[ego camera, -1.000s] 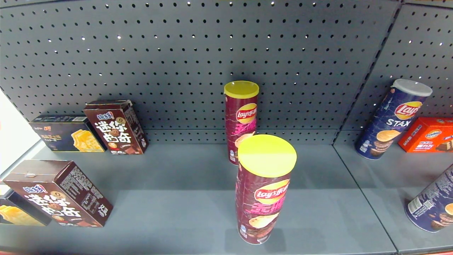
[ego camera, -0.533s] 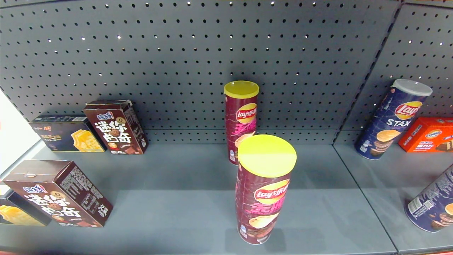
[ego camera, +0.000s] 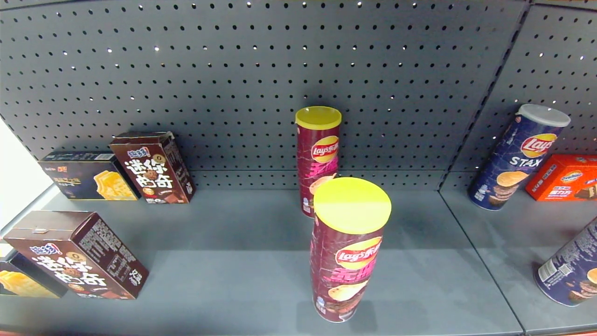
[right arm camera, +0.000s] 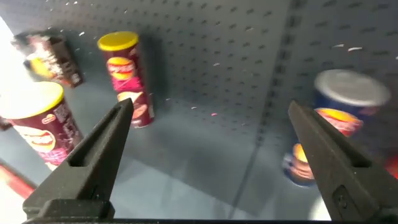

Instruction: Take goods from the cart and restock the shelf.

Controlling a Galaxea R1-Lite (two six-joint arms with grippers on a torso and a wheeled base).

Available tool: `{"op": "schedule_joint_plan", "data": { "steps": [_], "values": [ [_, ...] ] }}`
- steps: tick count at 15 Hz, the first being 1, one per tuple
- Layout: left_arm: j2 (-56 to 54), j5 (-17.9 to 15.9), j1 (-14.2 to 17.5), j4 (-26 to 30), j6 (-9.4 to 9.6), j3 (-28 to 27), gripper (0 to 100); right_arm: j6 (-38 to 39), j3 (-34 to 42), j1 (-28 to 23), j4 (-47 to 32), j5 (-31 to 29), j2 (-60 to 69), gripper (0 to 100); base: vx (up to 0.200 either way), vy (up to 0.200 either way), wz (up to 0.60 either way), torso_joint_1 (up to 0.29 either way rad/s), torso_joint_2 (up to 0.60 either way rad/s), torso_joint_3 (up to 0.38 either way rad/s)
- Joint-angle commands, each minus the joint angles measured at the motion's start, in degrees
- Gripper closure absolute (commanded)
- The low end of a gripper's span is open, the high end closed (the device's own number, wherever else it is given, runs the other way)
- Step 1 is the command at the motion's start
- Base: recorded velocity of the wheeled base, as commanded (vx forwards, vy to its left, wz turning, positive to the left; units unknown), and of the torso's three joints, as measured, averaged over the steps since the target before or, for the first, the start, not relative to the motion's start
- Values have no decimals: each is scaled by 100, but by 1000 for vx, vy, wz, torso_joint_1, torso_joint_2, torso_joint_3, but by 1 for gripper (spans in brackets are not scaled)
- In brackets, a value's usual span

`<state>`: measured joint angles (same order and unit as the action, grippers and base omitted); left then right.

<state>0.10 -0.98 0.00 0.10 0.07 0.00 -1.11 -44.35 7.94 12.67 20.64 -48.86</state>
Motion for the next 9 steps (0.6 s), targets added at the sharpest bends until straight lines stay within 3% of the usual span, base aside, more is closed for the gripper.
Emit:
{"op": "schedule_joint_plan", "data": {
  "steps": [1, 9],
  "values": [
    [8, 1, 0, -1, 1, 0, 0, -3, -74, 173, 78, 2, -344, 0, 0, 0, 0, 0, 0, 0],
    [8, -8, 0, 8, 1, 0, 0, -3, -83, 586, 614, 2, -836, 0, 0, 0, 0, 0, 0, 0]
  ]
}}
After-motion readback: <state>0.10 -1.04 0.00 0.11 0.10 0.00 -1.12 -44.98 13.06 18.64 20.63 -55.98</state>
